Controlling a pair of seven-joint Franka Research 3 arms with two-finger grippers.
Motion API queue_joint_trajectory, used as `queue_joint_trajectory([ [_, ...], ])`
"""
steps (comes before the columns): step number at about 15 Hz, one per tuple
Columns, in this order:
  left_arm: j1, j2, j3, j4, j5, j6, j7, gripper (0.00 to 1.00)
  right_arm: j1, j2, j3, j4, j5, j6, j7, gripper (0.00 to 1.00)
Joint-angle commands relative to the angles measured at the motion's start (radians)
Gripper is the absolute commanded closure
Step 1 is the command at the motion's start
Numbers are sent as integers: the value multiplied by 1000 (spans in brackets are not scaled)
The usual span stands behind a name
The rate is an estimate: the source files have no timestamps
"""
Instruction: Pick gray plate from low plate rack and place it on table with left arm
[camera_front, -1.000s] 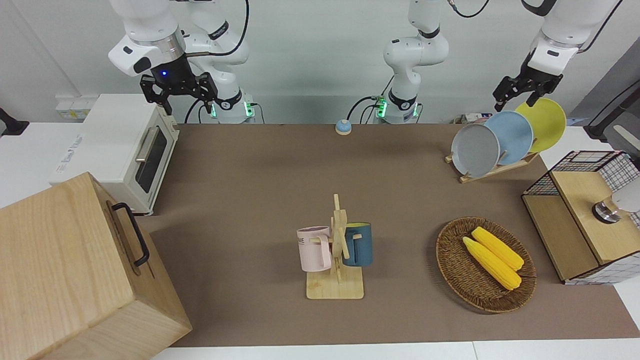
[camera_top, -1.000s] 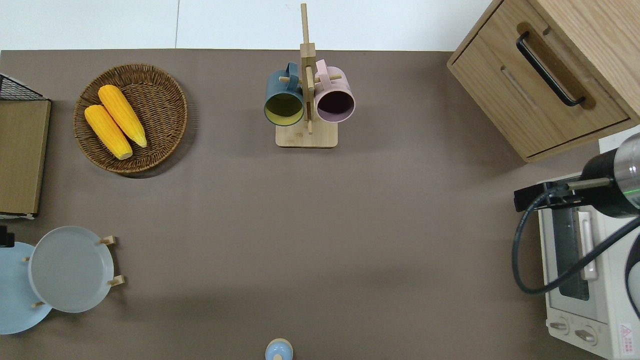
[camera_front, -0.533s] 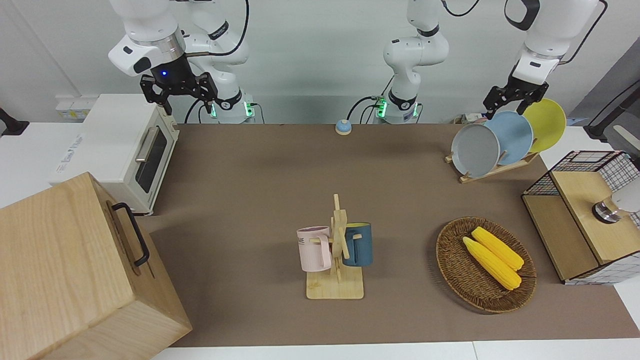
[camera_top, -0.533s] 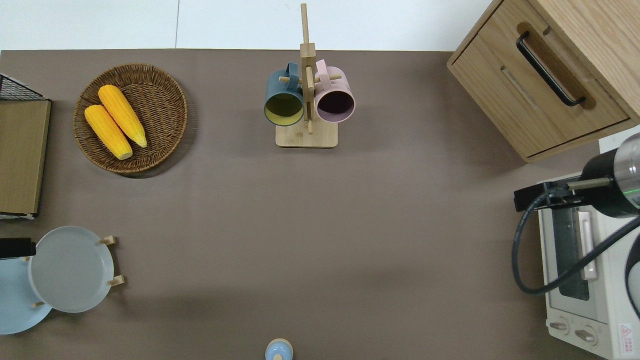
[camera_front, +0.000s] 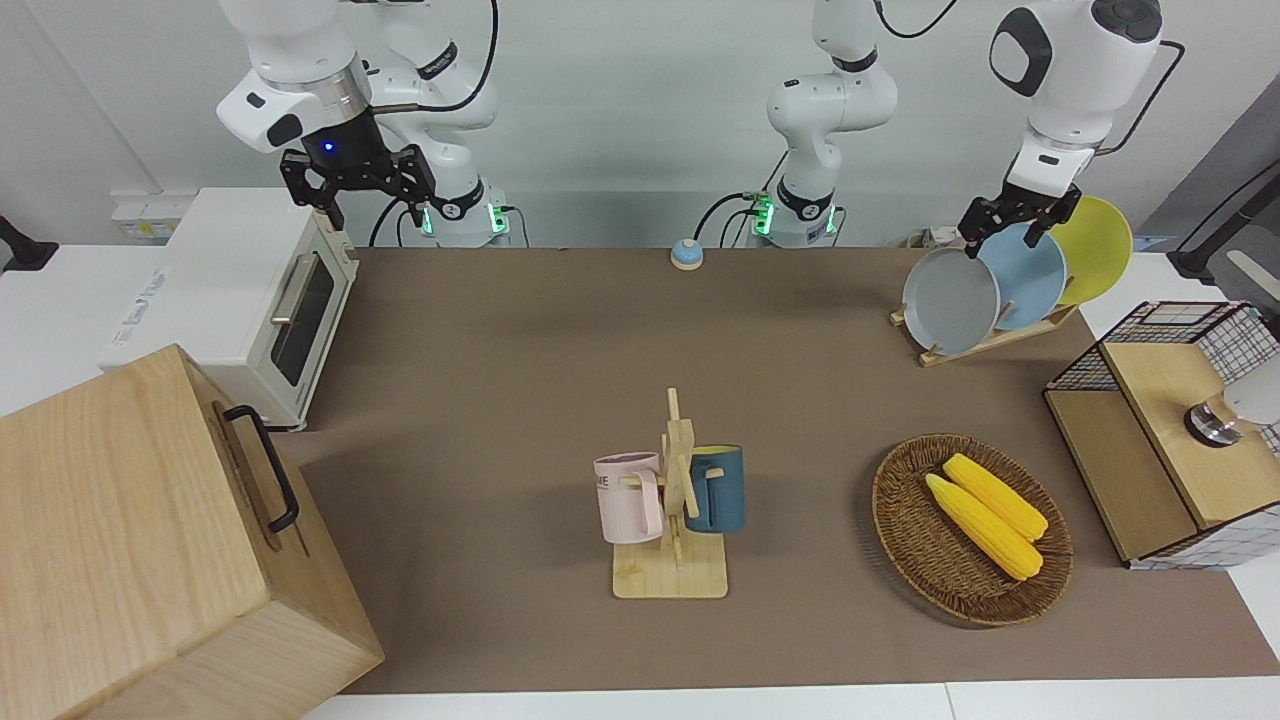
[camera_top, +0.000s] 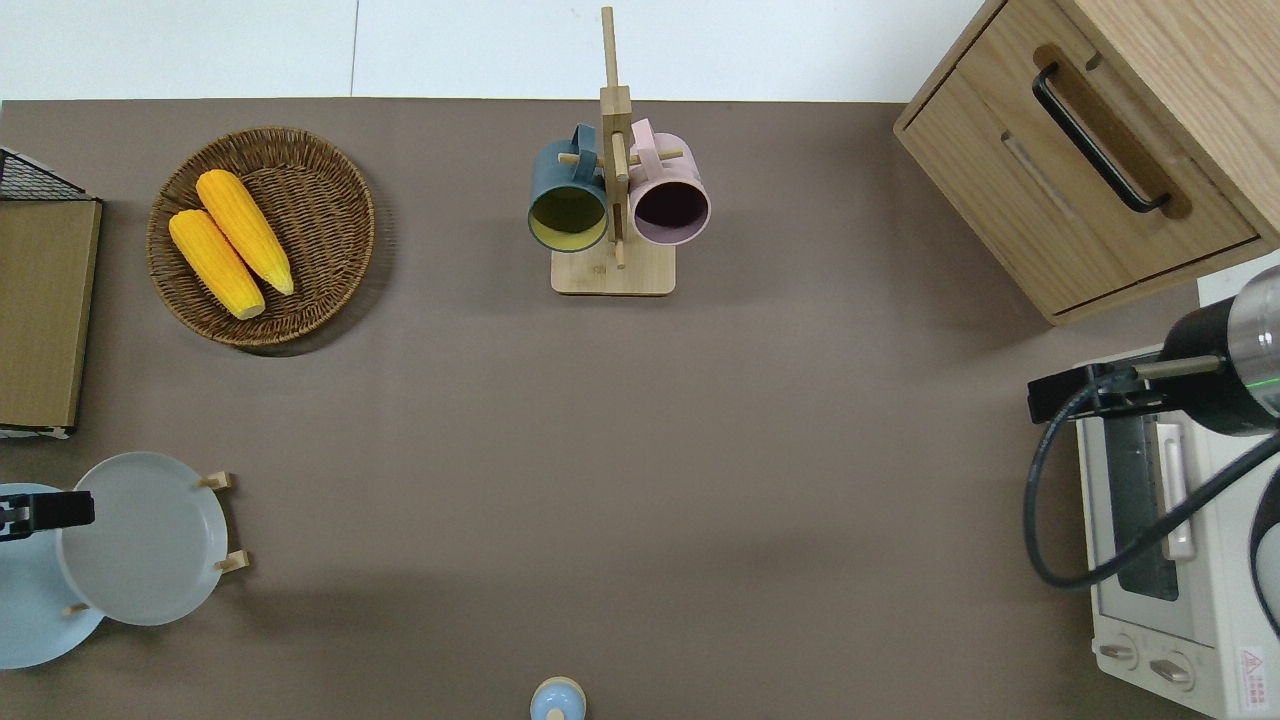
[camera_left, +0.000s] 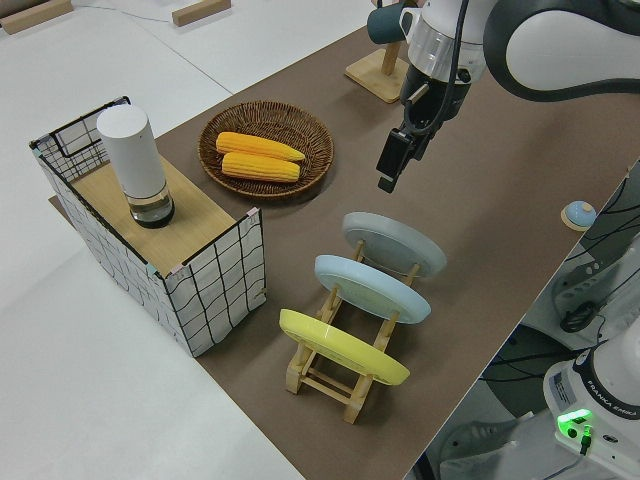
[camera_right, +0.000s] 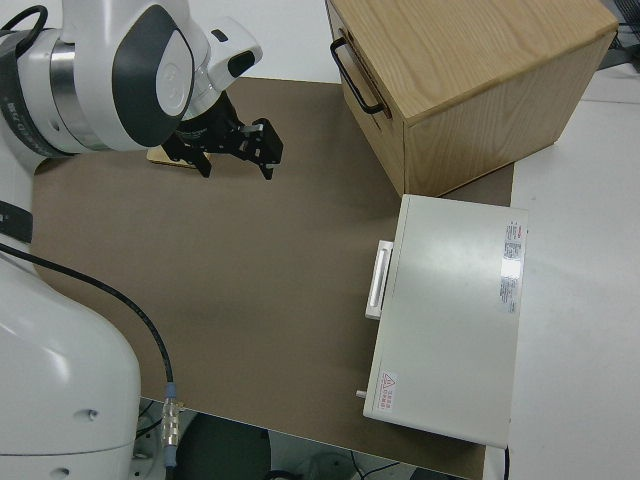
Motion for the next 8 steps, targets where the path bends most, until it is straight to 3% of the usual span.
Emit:
queue_joint_trajectory([
  [1, 25, -42, -1, -86, 21, 82, 10, 0, -7, -2, 5, 6, 6, -15, -1, 11],
  [8, 54, -57, -1, -198, 65, 195, 10, 2, -7, -2, 5, 6, 6, -15, 0, 13],
])
